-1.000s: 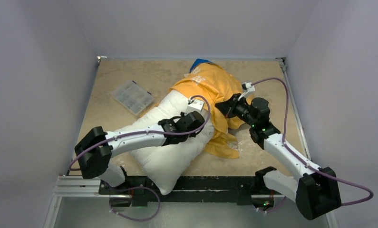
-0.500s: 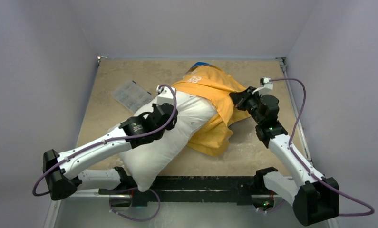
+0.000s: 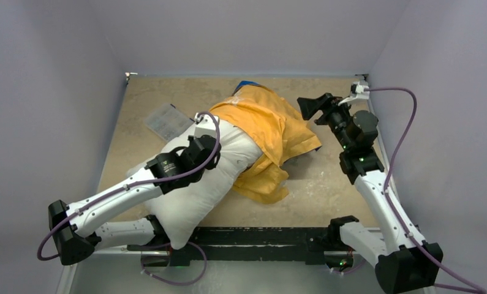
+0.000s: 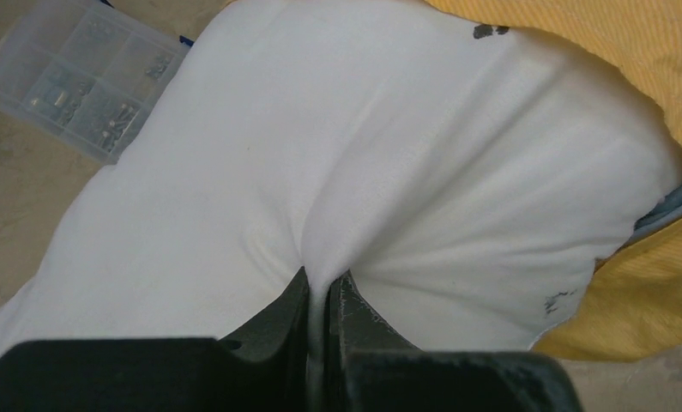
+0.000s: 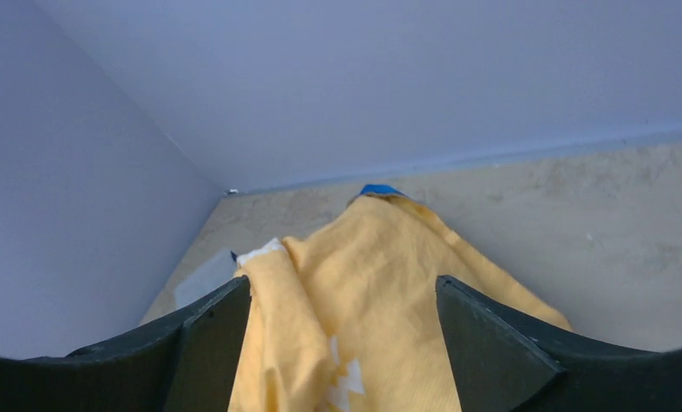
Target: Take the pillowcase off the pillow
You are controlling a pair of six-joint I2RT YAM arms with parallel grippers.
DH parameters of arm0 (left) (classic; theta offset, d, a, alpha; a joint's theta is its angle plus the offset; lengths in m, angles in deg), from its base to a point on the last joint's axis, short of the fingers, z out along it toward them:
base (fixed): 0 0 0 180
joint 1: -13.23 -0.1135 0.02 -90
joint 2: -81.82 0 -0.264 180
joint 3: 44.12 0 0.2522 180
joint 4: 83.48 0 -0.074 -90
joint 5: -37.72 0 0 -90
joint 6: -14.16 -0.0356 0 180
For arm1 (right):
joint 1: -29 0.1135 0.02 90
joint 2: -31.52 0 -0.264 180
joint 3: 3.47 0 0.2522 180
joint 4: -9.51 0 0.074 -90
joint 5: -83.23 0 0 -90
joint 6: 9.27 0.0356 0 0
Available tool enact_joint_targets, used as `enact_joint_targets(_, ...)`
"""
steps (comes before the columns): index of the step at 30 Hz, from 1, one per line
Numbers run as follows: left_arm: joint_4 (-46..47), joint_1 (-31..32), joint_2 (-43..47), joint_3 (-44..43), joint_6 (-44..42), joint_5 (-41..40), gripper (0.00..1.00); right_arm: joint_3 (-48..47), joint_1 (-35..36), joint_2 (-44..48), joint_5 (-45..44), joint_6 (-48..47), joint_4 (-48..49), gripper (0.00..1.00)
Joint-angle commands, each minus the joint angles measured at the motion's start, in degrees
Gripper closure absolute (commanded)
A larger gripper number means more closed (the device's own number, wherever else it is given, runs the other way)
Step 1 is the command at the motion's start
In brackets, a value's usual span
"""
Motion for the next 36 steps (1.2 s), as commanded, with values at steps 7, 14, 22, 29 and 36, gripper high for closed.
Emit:
enact_joint_targets(7, 3.07, -0.87, 3.46, 1.52, -0.96, 2.37, 1.00, -0.84, 0.04, -3.22, 0.94, -0.71, -2.94, 0.12)
enact_joint_targets(14, 2.86, -0.87, 3.32, 0.84, -1.40, 2.64, 1.00, 6.18, 0.08, -2.02, -0.24, 2.05, -4.04, 0.09)
enact_joint_targets(22, 2.51, -0.87, 4.74, 1.55, -1.18, 3.00, 1.00, 8.66, 0.20, -3.27, 2.80, 2.45, 4.03, 0.10)
enact_joint_targets(29, 4.58, -0.87, 4.71, 5.09, 0.33, 8.54, 1.00, -6.67, 4.32, -12.73, 4.14, -5.54, 0.66, 0.10)
enact_joint_targets(36, 5.37, -0.83, 4.59, 7.59, 1.22, 11.67, 1.00, -19.95, 16.06, -30.97, -1.38, -8.63, -3.36, 0.09)
